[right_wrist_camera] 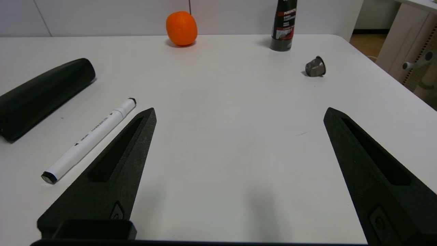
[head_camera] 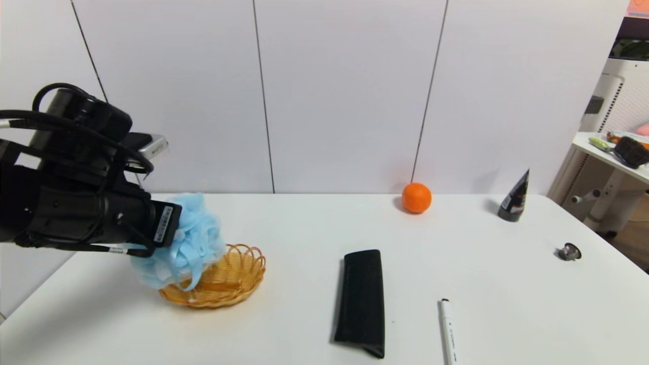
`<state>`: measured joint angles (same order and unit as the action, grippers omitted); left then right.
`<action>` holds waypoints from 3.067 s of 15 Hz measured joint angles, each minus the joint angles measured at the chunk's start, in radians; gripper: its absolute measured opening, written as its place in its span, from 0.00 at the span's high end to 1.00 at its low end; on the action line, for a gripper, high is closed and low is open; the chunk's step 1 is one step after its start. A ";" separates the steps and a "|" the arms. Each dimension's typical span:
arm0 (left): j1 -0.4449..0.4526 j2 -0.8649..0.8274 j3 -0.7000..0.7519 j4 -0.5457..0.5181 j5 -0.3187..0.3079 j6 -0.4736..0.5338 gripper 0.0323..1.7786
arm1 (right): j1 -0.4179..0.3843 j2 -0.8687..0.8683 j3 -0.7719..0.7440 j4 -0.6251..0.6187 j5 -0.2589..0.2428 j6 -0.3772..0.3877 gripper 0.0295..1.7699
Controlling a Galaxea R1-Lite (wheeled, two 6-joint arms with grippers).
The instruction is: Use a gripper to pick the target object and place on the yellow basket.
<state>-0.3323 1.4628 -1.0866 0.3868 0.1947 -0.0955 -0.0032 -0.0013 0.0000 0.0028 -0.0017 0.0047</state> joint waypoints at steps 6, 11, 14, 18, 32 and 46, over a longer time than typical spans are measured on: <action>-0.062 0.041 0.015 -0.056 -0.002 0.000 0.92 | 0.000 0.000 0.000 0.000 0.000 0.000 0.04; -0.082 0.081 0.052 -0.116 0.000 -0.002 0.72 | 0.000 0.000 0.000 0.000 0.000 -0.001 0.04; -0.081 0.089 0.115 -0.178 0.000 -0.002 0.50 | 0.000 0.000 0.000 0.000 0.000 0.000 0.04; -0.085 0.041 0.187 -0.183 -0.001 -0.001 0.31 | 0.000 0.000 0.000 0.000 0.000 0.000 0.04; -0.093 -0.449 0.392 -0.280 -0.010 0.033 0.09 | 0.000 0.000 0.000 0.000 0.000 0.000 0.04; 0.259 -1.161 1.071 -0.627 -0.331 0.210 0.05 | 0.000 0.000 0.000 0.000 0.000 0.000 0.04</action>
<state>-0.0736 0.3019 -0.0157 -0.2404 -0.1366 0.1140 -0.0032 -0.0013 0.0000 0.0032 -0.0013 0.0043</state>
